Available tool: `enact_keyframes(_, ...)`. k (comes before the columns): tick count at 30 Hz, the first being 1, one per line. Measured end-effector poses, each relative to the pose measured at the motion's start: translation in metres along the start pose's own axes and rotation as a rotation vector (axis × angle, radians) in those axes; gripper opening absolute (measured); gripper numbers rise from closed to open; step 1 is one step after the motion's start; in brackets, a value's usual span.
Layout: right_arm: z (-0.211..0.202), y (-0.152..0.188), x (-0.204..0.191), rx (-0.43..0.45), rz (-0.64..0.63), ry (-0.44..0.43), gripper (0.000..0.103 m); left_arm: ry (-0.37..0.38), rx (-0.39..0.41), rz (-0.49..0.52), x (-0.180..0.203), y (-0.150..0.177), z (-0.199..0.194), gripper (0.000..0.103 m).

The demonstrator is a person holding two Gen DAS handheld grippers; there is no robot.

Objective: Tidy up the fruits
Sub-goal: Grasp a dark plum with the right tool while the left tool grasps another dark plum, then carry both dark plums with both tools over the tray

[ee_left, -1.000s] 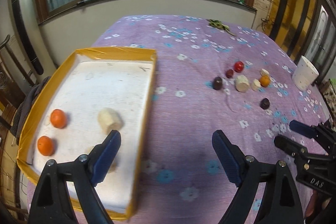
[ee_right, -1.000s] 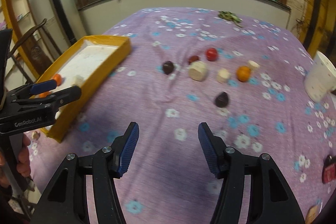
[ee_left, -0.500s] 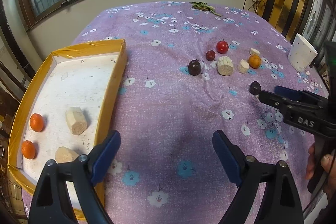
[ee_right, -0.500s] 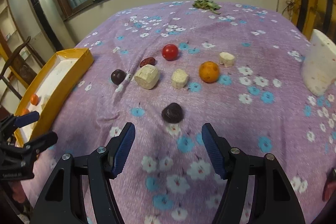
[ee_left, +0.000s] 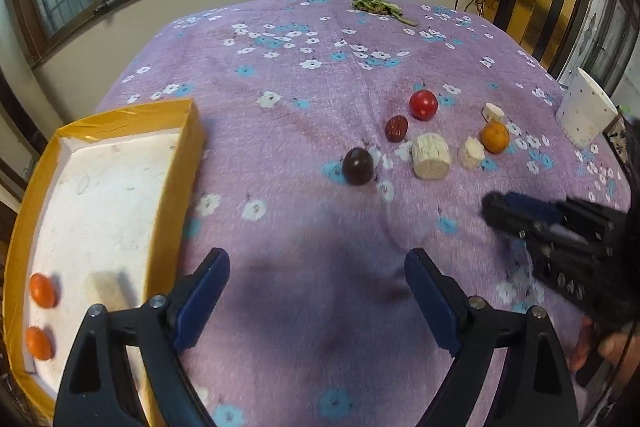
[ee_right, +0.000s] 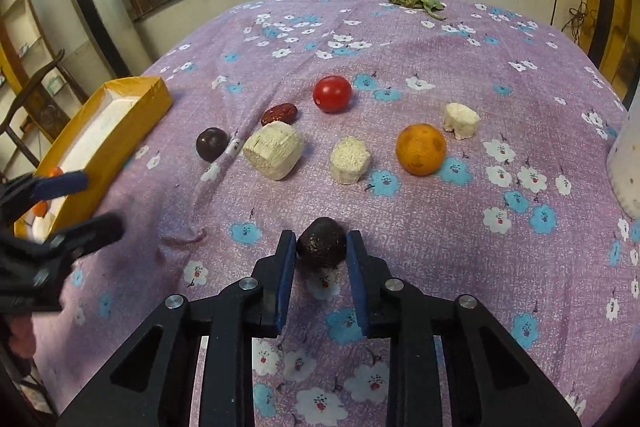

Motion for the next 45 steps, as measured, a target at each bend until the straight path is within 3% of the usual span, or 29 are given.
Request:
enact_keyframes(7,0.002,-0.002,-0.001,-0.002,-0.009,0.017,0.025,0.056,-0.004,-0.001,0.001,-0.035,0.032,0.090)
enact_keyframes(9,0.004,-0.002,-0.003,-0.004,-0.013,0.021,0.026,0.082,-0.008,-0.009,-0.001,-0.041,0.039,0.083)
enact_keyframes(12,0.008,-0.002,-0.004,-0.007,-0.012,0.023,0.027,0.118,-0.045,-0.023,-0.004,-0.043,0.053,0.064)
enact_keyframes(14,0.009,-0.003,-0.006,-0.003,-0.023,0.032,0.027,0.153,-0.071,-0.040,-0.006,-0.042,0.061,0.043)
enact_keyframes(15,0.009,-0.003,-0.007,-0.003,-0.027,0.035,0.027,0.152,-0.050,-0.035,-0.006,-0.042,0.060,0.040)
enact_keyframes(16,0.009,-0.003,-0.008,0.001,-0.033,0.040,0.027,0.167,-0.038,-0.025,-0.005,-0.042,0.059,0.026)
enact_keyframes(17,0.010,-0.003,-0.008,0.003,-0.033,0.042,0.027,0.189,-0.041,-0.023,-0.004,-0.041,0.060,0.023)
enact_keyframes(31,-0.027,0.003,0.001,0.032,0.044,0.084,0.026,0.254,-0.015,-0.005,0.000,-0.012,0.023,0.023)
enact_keyframes(36,-0.007,0.004,0.001,-0.024,0.071,0.088,0.029,0.245,-0.037,-0.018,-0.005,0.001,0.018,0.023)
enact_keyframes(41,0.007,0.001,-0.006,-0.016,0.045,0.101,0.032,0.243,-0.040,-0.011,-0.006,0.011,0.012,0.023)
enact_keyframes(45,0.012,-0.004,-0.013,-0.014,-0.007,0.136,0.028,0.241,-0.045,-0.024,-0.010,0.015,0.012,0.023)
Point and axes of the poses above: each gripper's, at about its wrist camera, not at the fingertips, and z roughly the way its jaws point, x to its right, y to its underside, the point moved 3 cm from there along z, roughly the way its jaws point, and after that the axes turned 8 degrees about y, right-handed, at the moved point
